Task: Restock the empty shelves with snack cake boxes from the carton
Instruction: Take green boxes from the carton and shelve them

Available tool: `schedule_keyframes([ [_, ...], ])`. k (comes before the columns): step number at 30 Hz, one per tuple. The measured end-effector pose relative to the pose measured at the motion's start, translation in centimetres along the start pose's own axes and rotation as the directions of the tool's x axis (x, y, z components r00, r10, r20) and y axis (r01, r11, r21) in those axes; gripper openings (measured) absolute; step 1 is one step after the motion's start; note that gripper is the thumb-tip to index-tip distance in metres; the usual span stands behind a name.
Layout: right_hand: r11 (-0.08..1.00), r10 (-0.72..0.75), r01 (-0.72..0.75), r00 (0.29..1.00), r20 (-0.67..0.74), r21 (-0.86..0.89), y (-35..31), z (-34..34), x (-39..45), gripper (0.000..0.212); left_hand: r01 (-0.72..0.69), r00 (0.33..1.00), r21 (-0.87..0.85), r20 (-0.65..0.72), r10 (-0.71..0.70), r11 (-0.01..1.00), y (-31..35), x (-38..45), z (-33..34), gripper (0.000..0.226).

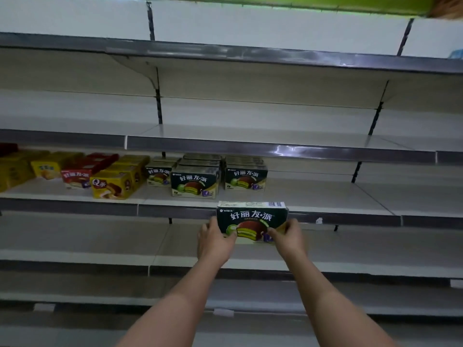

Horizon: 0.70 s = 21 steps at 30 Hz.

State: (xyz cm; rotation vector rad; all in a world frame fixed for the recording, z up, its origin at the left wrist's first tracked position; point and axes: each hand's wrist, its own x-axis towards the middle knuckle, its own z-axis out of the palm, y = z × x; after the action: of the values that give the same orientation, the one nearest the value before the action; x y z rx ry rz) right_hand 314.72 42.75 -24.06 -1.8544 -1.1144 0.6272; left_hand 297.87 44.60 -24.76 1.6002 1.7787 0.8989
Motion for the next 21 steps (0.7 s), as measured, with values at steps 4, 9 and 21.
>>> schedule_keyframes([
  [4,0.992,-0.006,-0.003,0.998,-0.070,-0.126,-0.9,0.7,3.7,0.034,-0.018,1.000,0.028,0.008,0.018,0.999,1.2,3.8,1.2,0.048],
  [9,0.978,-0.065,0.035,0.988,-0.137,-0.206,-1.6,2.3,8.6,0.031,-0.035,0.999,0.067,0.017,0.034,0.997,2.4,9.4,2.7,0.049],
  [21,0.987,-0.058,0.051,0.997,-0.042,-0.152,-1.9,5.4,18.1,0.033,-0.006,0.997,0.086,-0.083,0.013,0.996,3.7,18.5,6.3,0.052],
])
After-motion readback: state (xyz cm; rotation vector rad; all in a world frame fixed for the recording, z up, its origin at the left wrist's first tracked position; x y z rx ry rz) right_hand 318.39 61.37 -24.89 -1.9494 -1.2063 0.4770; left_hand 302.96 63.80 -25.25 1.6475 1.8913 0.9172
